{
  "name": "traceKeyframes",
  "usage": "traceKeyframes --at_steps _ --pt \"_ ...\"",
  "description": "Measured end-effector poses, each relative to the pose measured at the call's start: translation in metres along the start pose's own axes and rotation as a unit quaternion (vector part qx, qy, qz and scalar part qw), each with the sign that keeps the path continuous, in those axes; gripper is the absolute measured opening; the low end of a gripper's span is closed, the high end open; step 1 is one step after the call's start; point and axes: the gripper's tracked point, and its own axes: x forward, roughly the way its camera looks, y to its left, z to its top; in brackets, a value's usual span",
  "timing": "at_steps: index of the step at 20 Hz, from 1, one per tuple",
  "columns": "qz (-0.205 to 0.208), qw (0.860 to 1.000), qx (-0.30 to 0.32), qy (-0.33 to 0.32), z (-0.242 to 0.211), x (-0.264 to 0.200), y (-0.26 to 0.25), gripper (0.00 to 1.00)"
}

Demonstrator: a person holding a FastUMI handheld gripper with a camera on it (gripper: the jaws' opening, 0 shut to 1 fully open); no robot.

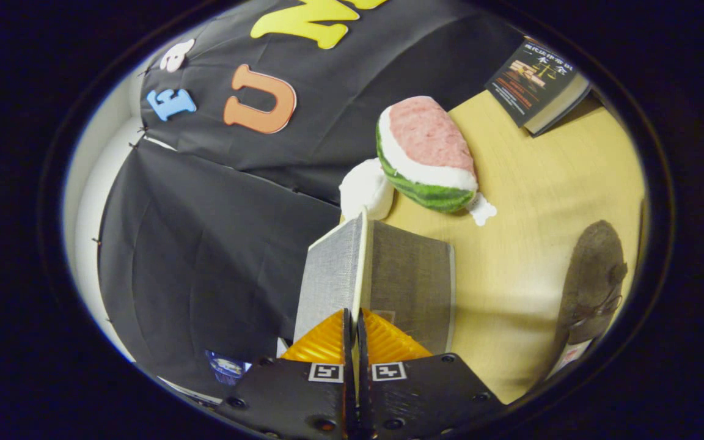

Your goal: Open the storage box then place both shoes into the box .Put the left shoe in first, then the right shoe, with the right side of both shoes facing outward in a uniform manner.

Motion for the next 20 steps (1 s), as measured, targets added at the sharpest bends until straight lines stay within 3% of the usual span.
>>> traceKeyframes --at_steps 5,9,14,20 --pt "0.024 0.999 -0.023 -0.031 0.011 -0.015 0.048 0.03" --pt "0.027 0.995 -0.084 -0.048 0.005 -0.014 0.106 0.06" --pt "0.028 0.991 -0.121 -0.052 -0.016 0.027 0.184 0.07" --pt "-0.005 0.987 -0.149 -0.052 -0.033 0.08 0.239 0.08"
